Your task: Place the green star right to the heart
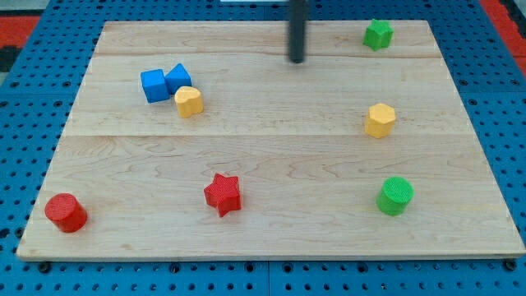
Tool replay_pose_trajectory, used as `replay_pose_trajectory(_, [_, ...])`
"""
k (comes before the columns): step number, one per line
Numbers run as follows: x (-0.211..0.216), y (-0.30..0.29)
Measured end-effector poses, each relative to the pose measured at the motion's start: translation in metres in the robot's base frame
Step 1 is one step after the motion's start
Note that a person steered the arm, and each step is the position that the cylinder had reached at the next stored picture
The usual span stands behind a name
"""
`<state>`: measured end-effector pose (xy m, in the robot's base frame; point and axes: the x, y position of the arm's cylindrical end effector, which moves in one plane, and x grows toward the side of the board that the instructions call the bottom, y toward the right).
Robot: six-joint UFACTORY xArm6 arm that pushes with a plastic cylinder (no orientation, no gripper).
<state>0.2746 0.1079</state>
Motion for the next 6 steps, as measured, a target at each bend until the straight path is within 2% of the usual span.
replay_pose_trajectory(1, [0.0,0.139])
replay_pose_trajectory(2, [-0.058,0.157])
replay_pose_trajectory(3, [-0.062,0.075])
replay_pose_trajectory(4, [0.028,-0.043])
replay_pose_trajectory(6, [0.086,-0.131])
